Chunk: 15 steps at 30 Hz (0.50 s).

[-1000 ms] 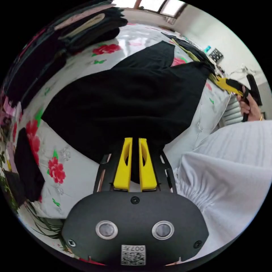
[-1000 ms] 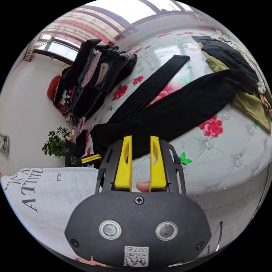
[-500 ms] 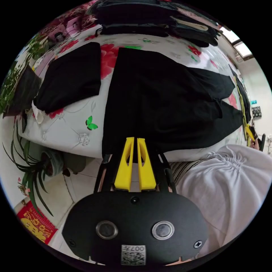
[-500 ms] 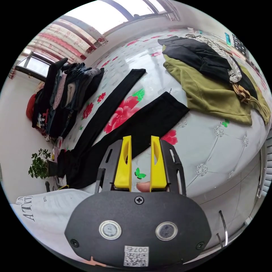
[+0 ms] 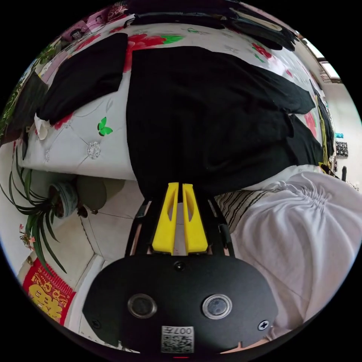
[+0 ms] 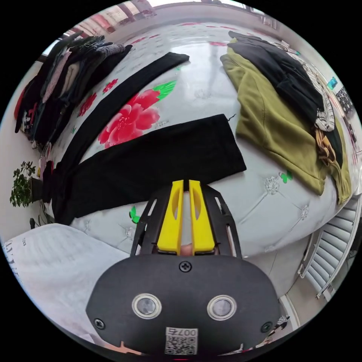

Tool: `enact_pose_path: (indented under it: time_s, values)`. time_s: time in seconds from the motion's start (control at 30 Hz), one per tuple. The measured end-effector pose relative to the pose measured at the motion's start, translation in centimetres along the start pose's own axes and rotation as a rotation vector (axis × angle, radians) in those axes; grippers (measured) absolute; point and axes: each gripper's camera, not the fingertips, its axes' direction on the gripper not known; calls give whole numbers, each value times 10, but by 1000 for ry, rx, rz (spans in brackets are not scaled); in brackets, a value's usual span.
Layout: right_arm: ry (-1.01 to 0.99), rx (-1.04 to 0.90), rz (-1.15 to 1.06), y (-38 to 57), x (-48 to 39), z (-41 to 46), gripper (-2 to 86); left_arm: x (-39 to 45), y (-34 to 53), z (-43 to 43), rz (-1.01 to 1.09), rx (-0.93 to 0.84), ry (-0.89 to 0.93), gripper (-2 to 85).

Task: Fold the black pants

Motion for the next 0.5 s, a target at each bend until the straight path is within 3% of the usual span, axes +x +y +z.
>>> enact_pose_path:
  time_s: [0.1, 0.23, 0.33, 0.5]
  values:
    - [25, 15, 50, 9, 8, -19, 26, -6, 10, -15, 22, 18, 80, 2]
    - [54, 219, 15, -2, -7, -60, 40, -35, 12, -83, -55, 268, 37, 25]
    - [9, 265, -78, -52, -37, -68, 51, -53, -15, -115, -104, 406, 8, 71]
    - [0, 215, -254, -168, -116, -46, 77, -36, -92, -111, 3, 400, -70, 113]
